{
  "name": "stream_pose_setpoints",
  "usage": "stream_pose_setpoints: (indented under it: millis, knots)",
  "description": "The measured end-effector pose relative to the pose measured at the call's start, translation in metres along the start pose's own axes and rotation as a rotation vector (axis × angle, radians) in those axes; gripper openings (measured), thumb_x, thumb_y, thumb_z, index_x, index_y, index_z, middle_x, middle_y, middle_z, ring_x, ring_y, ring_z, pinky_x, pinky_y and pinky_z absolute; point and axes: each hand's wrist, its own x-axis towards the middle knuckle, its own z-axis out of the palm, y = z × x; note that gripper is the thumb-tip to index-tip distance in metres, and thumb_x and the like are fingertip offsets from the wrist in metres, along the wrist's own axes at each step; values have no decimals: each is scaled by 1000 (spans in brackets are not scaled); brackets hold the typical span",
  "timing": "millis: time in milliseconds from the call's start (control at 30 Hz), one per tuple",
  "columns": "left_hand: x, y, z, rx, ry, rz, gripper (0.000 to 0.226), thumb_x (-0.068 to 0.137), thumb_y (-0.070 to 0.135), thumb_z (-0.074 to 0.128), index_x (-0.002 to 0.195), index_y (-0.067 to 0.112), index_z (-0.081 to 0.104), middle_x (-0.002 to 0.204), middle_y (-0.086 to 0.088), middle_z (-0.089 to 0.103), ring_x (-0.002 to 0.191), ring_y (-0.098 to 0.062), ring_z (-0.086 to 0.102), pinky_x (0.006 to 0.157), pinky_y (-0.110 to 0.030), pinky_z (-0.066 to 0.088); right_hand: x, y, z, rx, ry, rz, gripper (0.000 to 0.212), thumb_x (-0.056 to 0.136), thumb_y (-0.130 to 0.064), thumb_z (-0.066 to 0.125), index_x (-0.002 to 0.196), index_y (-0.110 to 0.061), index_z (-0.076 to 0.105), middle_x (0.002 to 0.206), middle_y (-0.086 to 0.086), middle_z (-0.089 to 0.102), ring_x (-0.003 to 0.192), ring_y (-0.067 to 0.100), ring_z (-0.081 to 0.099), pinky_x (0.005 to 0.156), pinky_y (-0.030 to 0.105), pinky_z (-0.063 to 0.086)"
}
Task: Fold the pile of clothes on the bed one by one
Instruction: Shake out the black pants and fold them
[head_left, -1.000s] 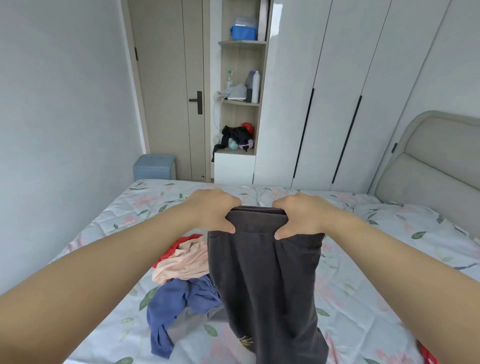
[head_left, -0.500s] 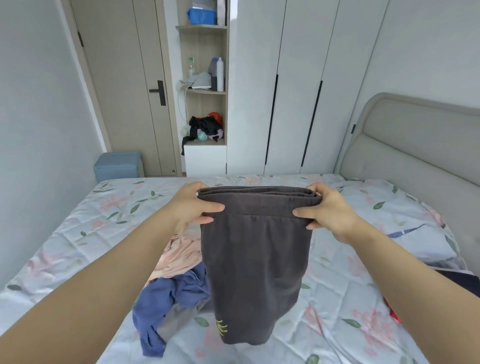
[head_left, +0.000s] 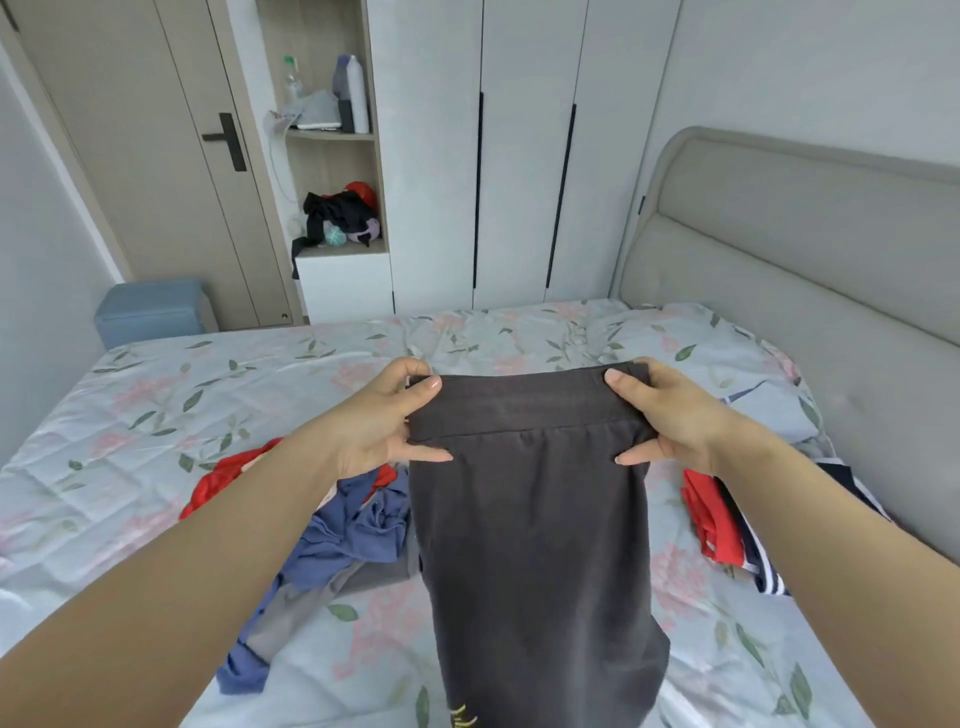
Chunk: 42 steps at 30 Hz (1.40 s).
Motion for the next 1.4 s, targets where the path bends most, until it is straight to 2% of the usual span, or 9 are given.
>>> stream_pose_setpoints:
  millis: [133, 200, 500, 767, 900, 1067, 1200, 1267, 1400]
  knots:
    - [26, -20, 37, 184, 30, 55, 45, 82, -4, 66, 119, 19, 53, 105, -9, 66, 82, -15, 70, 68, -30, 59, 16, 9, -53, -59, 11, 0, 14, 89, -27, 64, 102, -22, 61, 96, -4, 65, 77, 10, 64, 46, 21, 51]
    - [41, -30, 59, 271, 80, 54, 38, 81, -7, 67, 112, 13, 60, 107, -10, 68, 79, -12, 68, 63, -21, 57, 27, 12, -82, -70, -100, 64, 18, 86, -16, 68, 103, -19, 64, 98, -3, 71, 83, 10, 68, 55, 23, 56]
    - [132, -11, 147, 142, 283, 116, 22, 94, 17, 57, 115, 18, 50, 110, 1, 58, 95, -16, 61, 77, -45, 57, 108, 10, -153, -59, 71, -148, 32, 90, -16, 64, 120, -19, 56, 118, 1, 63, 103, 17, 61, 81, 33, 51]
    - [144, 7, 185, 164, 285, 366, 14, 96, 13, 54, 97, 27, 49, 96, -1, 63, 94, -10, 62, 89, -28, 52, 110, -6, -191, -1, 187, -415, 19, 84, -14, 68, 90, -31, 63, 95, -9, 68, 93, 10, 64, 82, 26, 52]
    - [134, -27, 180, 254, 245, 349, 24, 90, -2, 58, 94, 21, 52, 91, 2, 65, 82, -5, 64, 77, -18, 53, 100, 27, -195, -29, 166, -310, 22, 78, -2, 70, 93, -17, 65, 96, 4, 68, 89, 19, 64, 79, 30, 52]
    - [114, -112, 157, 450, 133, 84, 30, 82, -6, 67, 96, 17, 56, 96, 0, 64, 90, -15, 61, 77, -21, 53, 72, 108, -182, -161, 141, -99, 25, 75, 7, 66, 79, -18, 61, 88, 12, 64, 83, 27, 60, 79, 40, 49]
    - [73, -189, 145, 571, 23, -126, 39, 66, 5, 79, 100, 11, 61, 95, -5, 67, 90, -19, 62, 83, -35, 52, 29, 189, -165, -279, 96, 98, 15, 62, -12, 71, 71, -12, 60, 70, 6, 56, 72, 20, 49, 68, 35, 39]
    - [45, -220, 143, 586, -21, -219, 34, 70, -3, 76, 92, 17, 59, 87, 1, 65, 79, -11, 59, 76, -24, 49, -1, 220, -155, -316, 76, 194, 19, 57, -17, 68, 69, -9, 56, 66, 6, 50, 69, 20, 46, 66, 34, 36]
    - [-5, -265, 138, 688, -94, -329, 56, 46, 35, 78, 93, 9, 61, 87, -6, 66, 79, -13, 56, 73, -25, 44, -62, 261, -136, -333, 33, 356, 30, 48, -21, 57, 74, -6, 56, 68, 7, 49, 68, 21, 46, 65, 31, 36]
